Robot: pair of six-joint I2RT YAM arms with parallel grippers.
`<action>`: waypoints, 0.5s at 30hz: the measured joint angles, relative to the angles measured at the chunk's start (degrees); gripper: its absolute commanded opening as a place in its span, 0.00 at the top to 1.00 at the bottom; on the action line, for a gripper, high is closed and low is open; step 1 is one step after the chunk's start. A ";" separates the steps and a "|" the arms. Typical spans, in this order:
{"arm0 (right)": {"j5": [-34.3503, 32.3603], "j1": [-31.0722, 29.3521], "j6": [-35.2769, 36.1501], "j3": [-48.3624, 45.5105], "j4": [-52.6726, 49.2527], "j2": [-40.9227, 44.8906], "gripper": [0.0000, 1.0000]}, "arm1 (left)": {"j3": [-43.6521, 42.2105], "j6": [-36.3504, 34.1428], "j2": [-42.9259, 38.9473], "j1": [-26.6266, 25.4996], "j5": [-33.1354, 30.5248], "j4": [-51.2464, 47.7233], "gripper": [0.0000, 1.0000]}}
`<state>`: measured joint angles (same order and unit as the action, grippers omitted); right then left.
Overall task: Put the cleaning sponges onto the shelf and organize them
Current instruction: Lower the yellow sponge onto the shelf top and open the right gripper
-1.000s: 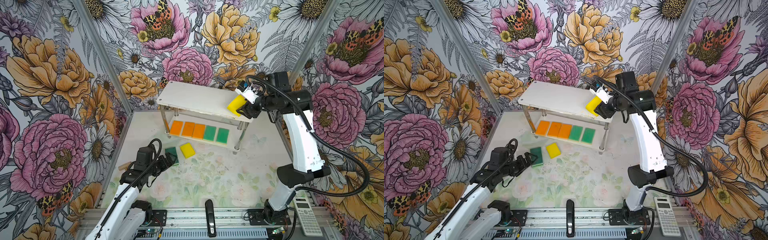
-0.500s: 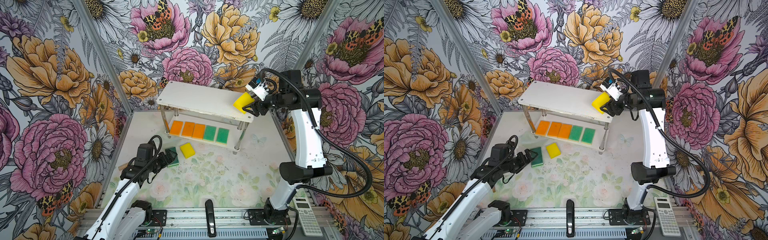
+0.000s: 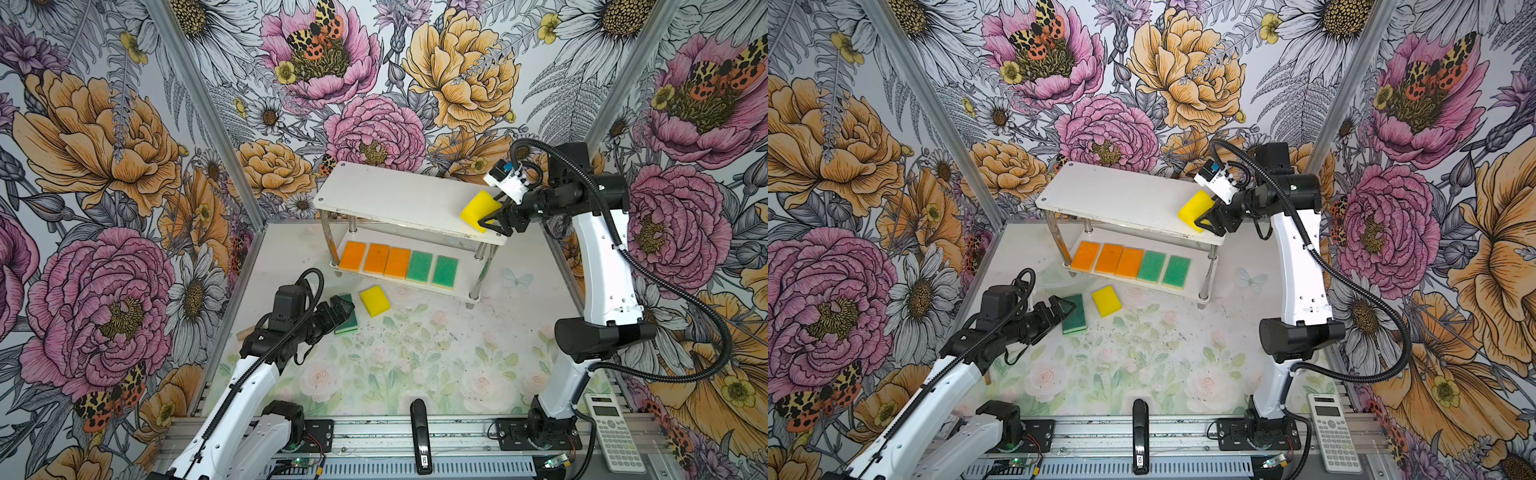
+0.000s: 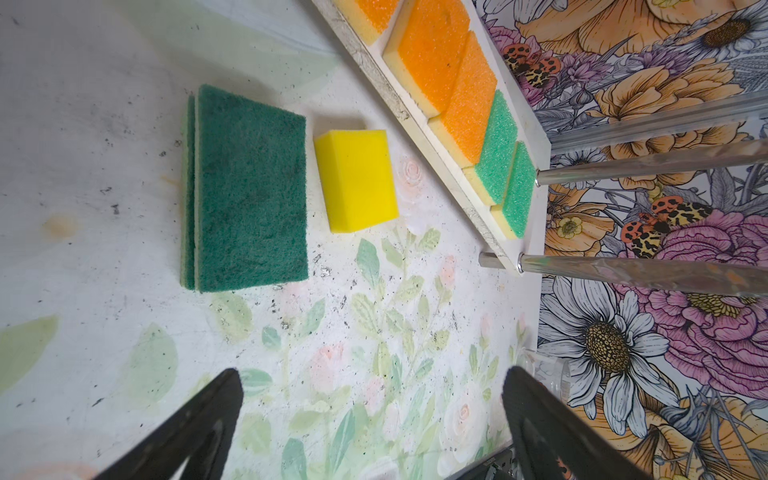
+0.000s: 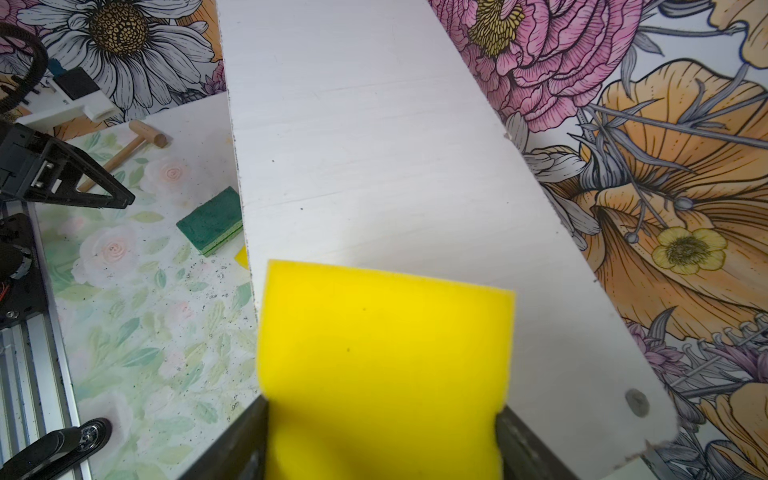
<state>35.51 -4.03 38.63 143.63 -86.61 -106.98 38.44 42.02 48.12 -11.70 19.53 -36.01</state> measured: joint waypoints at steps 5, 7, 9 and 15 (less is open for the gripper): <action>0.57 0.00 0.04 0.00 -0.17 -0.22 0.16 | 0.00 0.00 0.00 0.00 -0.02 0.00 0.01; 0.63 0.00 0.07 0.02 -0.20 -0.39 0.15 | 0.00 0.00 0.00 0.00 -0.02 0.00 0.01; 0.63 0.00 0.04 0.00 -0.22 -0.52 0.14 | 0.00 0.00 0.00 0.00 -0.11 0.00 0.01; 0.66 0.00 0.02 0.00 -0.20 -0.63 0.13 | 0.00 0.00 0.00 0.00 -0.39 0.00 0.01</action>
<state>36.16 -4.03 38.65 143.63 -86.80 -107.61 38.44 42.02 48.12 -11.70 19.14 -36.01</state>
